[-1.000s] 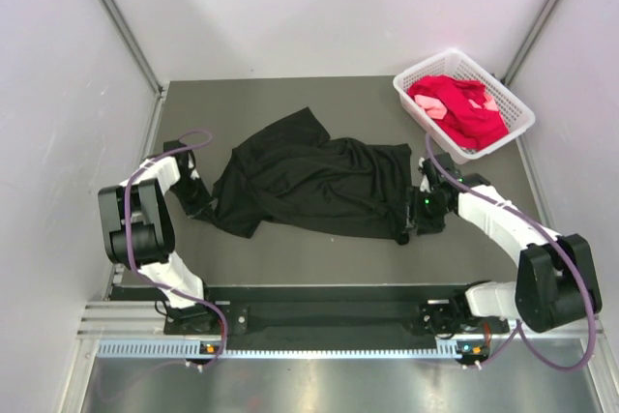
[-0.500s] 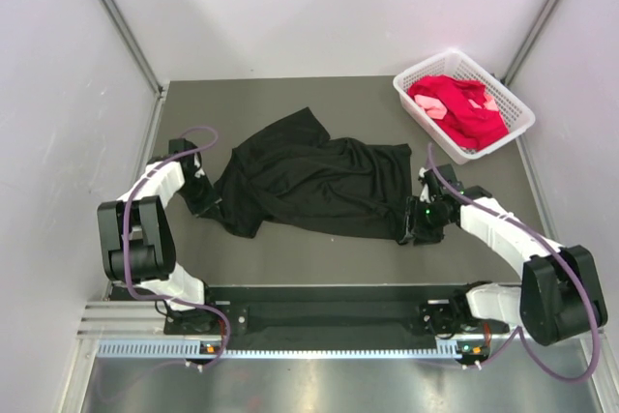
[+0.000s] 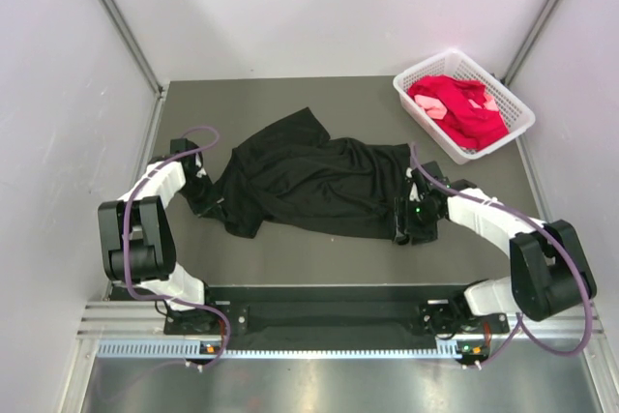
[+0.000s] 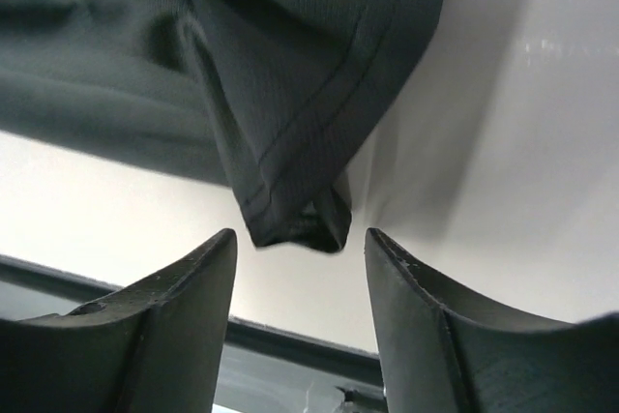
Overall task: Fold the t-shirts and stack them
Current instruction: Flatten the tshirt out
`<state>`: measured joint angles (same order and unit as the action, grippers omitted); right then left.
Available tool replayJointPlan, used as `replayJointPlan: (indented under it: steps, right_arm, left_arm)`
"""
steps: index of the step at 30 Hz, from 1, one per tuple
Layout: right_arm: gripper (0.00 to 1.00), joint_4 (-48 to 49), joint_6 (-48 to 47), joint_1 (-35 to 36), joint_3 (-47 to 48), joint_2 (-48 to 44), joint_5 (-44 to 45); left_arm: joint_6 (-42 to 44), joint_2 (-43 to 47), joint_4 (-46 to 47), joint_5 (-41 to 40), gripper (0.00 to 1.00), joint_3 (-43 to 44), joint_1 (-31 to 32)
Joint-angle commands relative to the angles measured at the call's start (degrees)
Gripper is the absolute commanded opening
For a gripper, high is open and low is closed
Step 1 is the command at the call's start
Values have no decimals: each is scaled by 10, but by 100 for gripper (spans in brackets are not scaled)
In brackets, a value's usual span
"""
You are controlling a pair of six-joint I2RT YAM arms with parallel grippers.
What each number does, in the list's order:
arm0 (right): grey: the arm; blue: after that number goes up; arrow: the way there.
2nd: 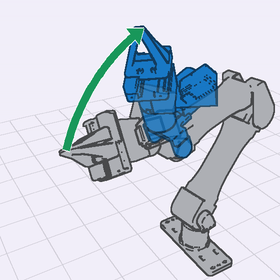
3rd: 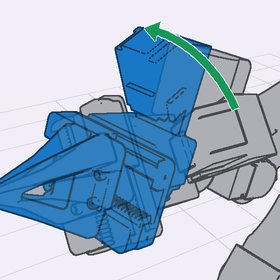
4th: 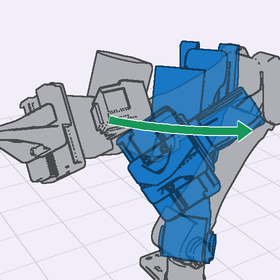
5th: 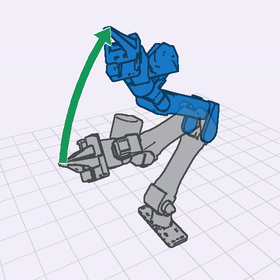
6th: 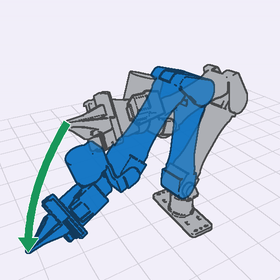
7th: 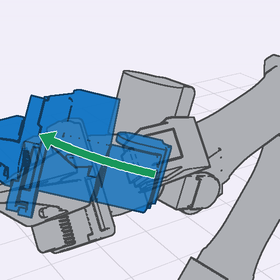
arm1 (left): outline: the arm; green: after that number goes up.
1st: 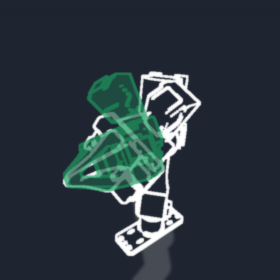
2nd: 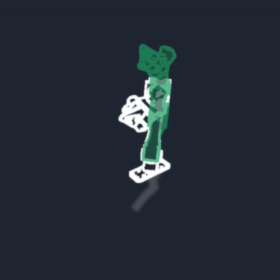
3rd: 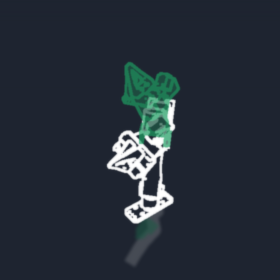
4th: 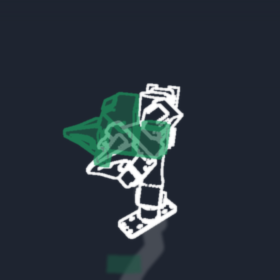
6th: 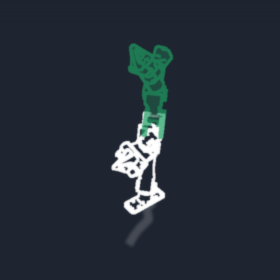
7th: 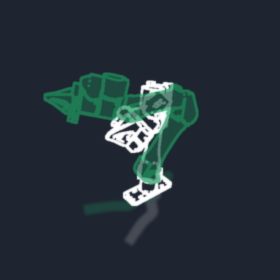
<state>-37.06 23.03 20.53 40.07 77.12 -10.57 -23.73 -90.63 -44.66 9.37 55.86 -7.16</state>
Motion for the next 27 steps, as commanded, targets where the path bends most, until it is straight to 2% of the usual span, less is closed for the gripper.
replayJointPlan:
  steps: [1, 4, 7, 8, 10, 11, 13, 14, 19, 23, 27]
  right_arm:
    - [55, 36, 17, 7, 17, 12, 10]
    - [49, 45, 39, 8, 14, 19, 13]
    - [33, 31, 59, 8, 18, 21, 30]
    - [24, 26, 62, 9, 18, 15, 42]
    - [19, 9, 62, 8, 22, 12, 46]
    - [12, 3, 63, 8, 24, 7, 46]
    - [6, -12, 65, 8, 27, -10, 49]
    - [0, -25, 65, 6, 34, -17, 56]
    - [0, -85, 31, -28, 76, -46, 59]
    - [0, -125, -11, -96, 124, -56, -12]
    - [0, -151, -51, -122, 143, -11, -103]
  left_arm:
    - [-4, 22, -4, 9, 0, 17, 3]
    - [-5, 26, -5, 9, 0, 20, 3]
    - [-7, 29, -6, 11, 0, 19, 2]
    - [-7, 31, -7, 12, 0, 18, 3]
    - [-9, 34, -6, 14, 0, 16, 3]
    - [-9, 36, -7, 14, 0, 16, 3]
    - [-9, 41, -10, 13, 0, 18, 3]
    - [-9, 43, -12, 11, 0, 20, 3]
    - [-16, 65, -23, -3, 0, 32, 3]
    - [-18, 85, -44, -50, 0, 51, 3]
    - [-5, 102, -62, -87, 0, 51, 2]
